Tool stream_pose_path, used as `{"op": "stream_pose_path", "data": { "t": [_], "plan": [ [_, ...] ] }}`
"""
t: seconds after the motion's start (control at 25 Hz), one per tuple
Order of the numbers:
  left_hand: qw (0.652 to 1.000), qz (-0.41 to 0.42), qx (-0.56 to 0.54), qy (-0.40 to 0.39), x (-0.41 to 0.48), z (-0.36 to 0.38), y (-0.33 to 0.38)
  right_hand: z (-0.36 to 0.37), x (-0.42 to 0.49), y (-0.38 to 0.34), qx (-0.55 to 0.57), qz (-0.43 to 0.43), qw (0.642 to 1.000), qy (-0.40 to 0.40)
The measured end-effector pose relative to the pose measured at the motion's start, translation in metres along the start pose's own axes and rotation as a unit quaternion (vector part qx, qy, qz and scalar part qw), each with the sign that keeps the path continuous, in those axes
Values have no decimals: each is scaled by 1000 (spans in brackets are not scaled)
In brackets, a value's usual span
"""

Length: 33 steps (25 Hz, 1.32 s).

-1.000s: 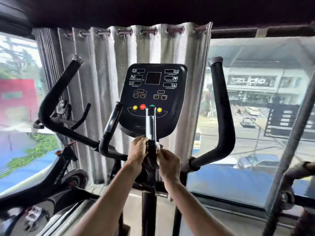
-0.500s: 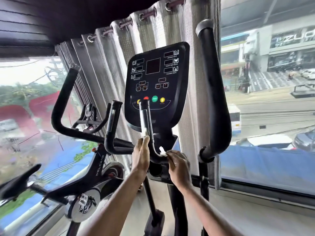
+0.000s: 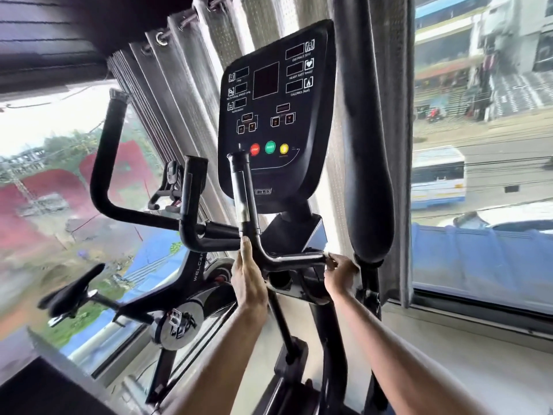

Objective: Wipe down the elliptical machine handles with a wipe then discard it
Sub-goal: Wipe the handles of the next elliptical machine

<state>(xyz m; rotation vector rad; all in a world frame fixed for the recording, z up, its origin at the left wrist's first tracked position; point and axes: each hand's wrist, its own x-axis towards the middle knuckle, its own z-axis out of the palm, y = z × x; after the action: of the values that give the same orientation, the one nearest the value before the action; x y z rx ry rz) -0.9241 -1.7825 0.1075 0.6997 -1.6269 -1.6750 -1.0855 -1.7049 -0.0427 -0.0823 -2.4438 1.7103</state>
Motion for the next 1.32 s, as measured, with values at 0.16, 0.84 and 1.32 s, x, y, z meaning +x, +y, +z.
{"op": "stream_pose_path", "data": {
  "t": [0.16, 0.84, 1.32],
  "plan": [
    [1000, 16, 2, 9, -2, -2, -8, -14, -18, -14, 89, 19, 996, 7],
    [992, -24, 53, -110, 22, -36, 29, -34, -142, -139, 215, -206, 954, 41],
    [985, -49, 21, -163, 27, -43, 60, -34, -129, -176, 122, -358, 919, 109]
  ]
}}
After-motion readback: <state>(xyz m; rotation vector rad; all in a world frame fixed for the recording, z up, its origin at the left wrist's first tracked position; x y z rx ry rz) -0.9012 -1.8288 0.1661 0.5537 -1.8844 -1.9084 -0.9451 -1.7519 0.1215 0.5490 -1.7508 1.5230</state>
